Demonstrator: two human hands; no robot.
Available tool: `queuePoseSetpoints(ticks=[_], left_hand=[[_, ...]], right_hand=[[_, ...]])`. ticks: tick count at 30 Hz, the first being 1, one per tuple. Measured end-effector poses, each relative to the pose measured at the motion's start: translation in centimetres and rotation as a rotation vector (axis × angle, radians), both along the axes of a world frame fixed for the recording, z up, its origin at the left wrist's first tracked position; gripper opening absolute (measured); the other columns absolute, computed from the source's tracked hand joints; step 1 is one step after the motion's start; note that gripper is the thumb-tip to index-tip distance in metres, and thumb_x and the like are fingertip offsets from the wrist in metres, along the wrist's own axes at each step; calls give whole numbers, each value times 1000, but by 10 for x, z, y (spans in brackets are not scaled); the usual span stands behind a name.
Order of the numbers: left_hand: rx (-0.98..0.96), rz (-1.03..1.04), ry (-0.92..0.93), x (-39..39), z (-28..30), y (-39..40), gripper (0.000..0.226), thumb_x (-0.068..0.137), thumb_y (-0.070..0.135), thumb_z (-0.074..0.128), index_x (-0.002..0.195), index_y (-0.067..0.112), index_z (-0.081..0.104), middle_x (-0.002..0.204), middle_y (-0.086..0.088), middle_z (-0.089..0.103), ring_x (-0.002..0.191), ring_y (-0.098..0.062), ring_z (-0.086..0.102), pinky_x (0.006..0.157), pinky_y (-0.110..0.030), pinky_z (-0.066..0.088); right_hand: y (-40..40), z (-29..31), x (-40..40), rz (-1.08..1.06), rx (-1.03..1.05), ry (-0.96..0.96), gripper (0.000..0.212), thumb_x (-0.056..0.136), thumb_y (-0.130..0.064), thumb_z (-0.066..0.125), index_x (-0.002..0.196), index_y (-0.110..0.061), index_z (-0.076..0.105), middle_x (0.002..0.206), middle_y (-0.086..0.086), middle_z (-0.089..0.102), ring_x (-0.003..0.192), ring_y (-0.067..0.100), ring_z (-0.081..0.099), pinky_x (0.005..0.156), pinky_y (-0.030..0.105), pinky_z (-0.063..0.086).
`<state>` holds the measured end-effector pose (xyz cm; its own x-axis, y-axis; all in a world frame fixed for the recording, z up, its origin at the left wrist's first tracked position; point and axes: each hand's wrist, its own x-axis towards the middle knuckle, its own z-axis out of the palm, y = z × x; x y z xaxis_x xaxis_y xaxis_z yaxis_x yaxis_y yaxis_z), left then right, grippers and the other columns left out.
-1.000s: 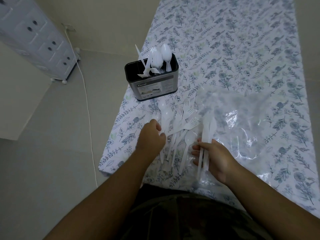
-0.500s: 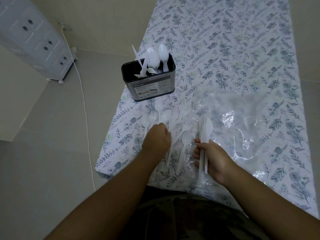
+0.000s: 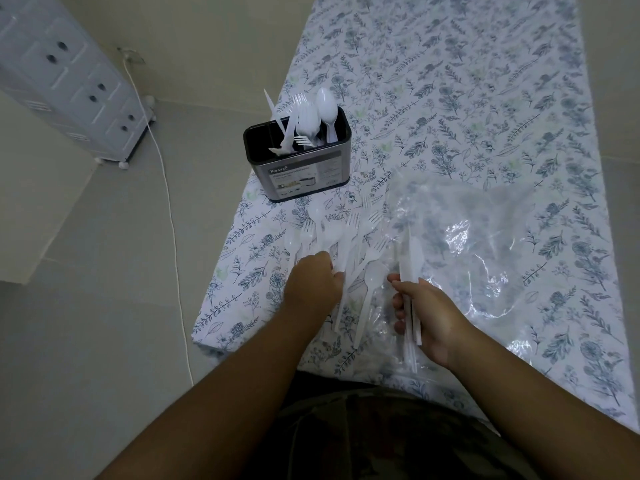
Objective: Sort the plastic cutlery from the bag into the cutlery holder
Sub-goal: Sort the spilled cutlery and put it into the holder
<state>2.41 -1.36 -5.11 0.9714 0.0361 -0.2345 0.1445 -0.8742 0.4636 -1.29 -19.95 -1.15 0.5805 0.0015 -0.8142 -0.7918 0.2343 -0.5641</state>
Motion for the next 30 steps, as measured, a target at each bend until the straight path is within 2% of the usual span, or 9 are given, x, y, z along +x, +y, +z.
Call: queuePoseSetpoints(ticks=[5, 8, 10, 14, 17, 20, 23, 25, 30], left_hand=[[40, 15, 79, 5, 5, -2, 19, 90, 23, 58, 85, 5, 64, 79, -8, 65, 73, -22, 63, 60, -30, 48], [-76, 81, 80, 1, 17, -2, 19, 88, 20, 61, 79, 4, 67, 73, -8, 69, 68, -21, 67, 60, -31, 55], [-168, 86, 67, -5, 26, -4, 18, 88, 23, 65, 80, 8, 70, 71, 1, 68, 65, -11, 65, 59, -26, 54], [-353, -59, 67, -26, 41, -20, 16, 90, 30, 69, 87, 16, 76, 61, 12, 61, 54, 3, 57, 52, -11, 40], [-431, -220, 47, -37, 40, -25, 19, 92, 29, 66, 84, 16, 77, 61, 4, 68, 52, -7, 61, 51, -21, 48], [-343, -134, -44, -29, 31, -16, 20, 96, 20, 57, 82, 12, 69, 65, 1, 63, 52, -8, 53, 53, -28, 49], [-140, -42, -55, -12, 14, 0, 21, 97, 18, 51, 108, 8, 66, 92, -4, 69, 79, -15, 63, 72, -33, 55], [-53, -35, -12, -2, 4, 6, 23, 94, 19, 54, 113, 8, 62, 99, -6, 66, 90, -21, 61, 75, -34, 51], [50, -84, 31, 6, -5, -5, 18, 93, 26, 58, 101, 10, 57, 92, -4, 58, 83, -19, 55, 67, -30, 41]], right_hand=[[0, 3, -1, 20, 8, 3, 19, 101, -13, 53, 113, -12, 68, 74, 6, 58, 72, 22, 56, 66, 36, 50], [1, 2, -1, 14, 48, -17, 17, 100, -10, 54, 112, -11, 66, 76, 8, 61, 75, 24, 59, 67, 38, 53], [3, 1, 0, 8, 87, -39, 15, 100, -11, 58, 114, -10, 64, 82, 9, 64, 79, 24, 62, 70, 41, 57], [7, -4, 0, 15, 147, -72, 28, 97, -26, 68, 120, -11, 64, 106, 12, 73, 100, 29, 71, 83, 46, 61], [9, -5, -3, -16, 157, -126, 24, 101, -19, 62, 120, -6, 63, 109, 16, 76, 98, 31, 76, 77, 43, 61], [5, -7, -3, -60, 97, -113, 13, 103, -18, 59, 106, -5, 60, 87, 13, 66, 73, 25, 70, 69, 44, 61], [1, -8, -3, -63, 69, -83, 15, 104, -23, 57, 112, -10, 59, 82, 6, 58, 59, 17, 55, 56, 36, 53], [1, -9, -5, -59, 90, -77, 16, 104, -22, 57, 115, -10, 59, 84, 6, 59, 59, 16, 53, 54, 34, 50], [2, -8, -6, -11, 85, -76, 13, 102, -18, 59, 109, -8, 59, 84, 7, 64, 71, 22, 55, 55, 34, 51]])
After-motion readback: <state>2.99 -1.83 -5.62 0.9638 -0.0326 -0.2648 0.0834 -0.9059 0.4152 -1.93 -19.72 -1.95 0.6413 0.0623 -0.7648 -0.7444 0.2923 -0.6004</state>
